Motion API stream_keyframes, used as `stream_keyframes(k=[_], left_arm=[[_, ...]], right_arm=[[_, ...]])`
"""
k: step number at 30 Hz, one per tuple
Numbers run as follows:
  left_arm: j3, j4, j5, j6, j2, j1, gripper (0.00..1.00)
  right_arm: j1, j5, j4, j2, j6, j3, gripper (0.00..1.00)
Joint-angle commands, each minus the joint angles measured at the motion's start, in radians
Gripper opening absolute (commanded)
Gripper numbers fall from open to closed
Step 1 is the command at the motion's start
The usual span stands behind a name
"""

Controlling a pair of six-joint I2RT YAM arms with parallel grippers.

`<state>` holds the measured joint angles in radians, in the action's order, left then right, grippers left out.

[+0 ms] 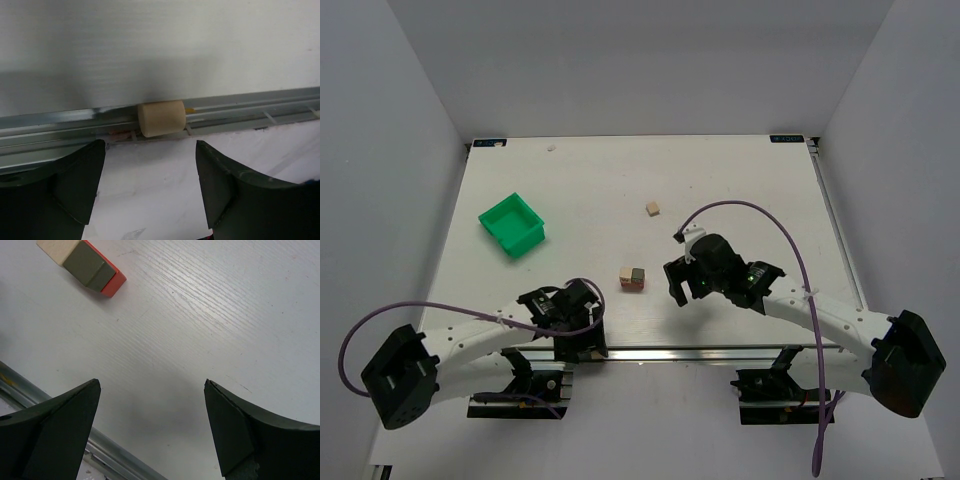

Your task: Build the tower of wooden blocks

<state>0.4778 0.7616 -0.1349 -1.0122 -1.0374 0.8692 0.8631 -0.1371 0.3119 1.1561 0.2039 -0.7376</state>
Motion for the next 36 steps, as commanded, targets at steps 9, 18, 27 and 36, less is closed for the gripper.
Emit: stream_keyframes(k=[9, 18, 27, 36], left_arm=[[0.068, -0.074, 0.132, -0.069, -0.139, 0.085, 0.64], [0.119, -0.097, 0.152, -0.029, -0.147, 0.123, 0.18], [0.179, -0.266, 0.158, 0.090, 0.062, 0.119, 0.06], [0.304, -0.372, 0.201, 0.104, -0.003, 0.096, 0.01]], right_arm=[[-0.009, -0.039, -0.028, -0.036, 0.034, 0.020, 0.89], [-0.007, 0.014, -0.034, -0.068, -0.014, 0.033, 0.90], [0.013, 0.355, -0.163, -0.199, -0.280, 0.081, 0.89], [0.079, 0.590, -0.523, -0.260, -0.544, 0.224, 0.89]])
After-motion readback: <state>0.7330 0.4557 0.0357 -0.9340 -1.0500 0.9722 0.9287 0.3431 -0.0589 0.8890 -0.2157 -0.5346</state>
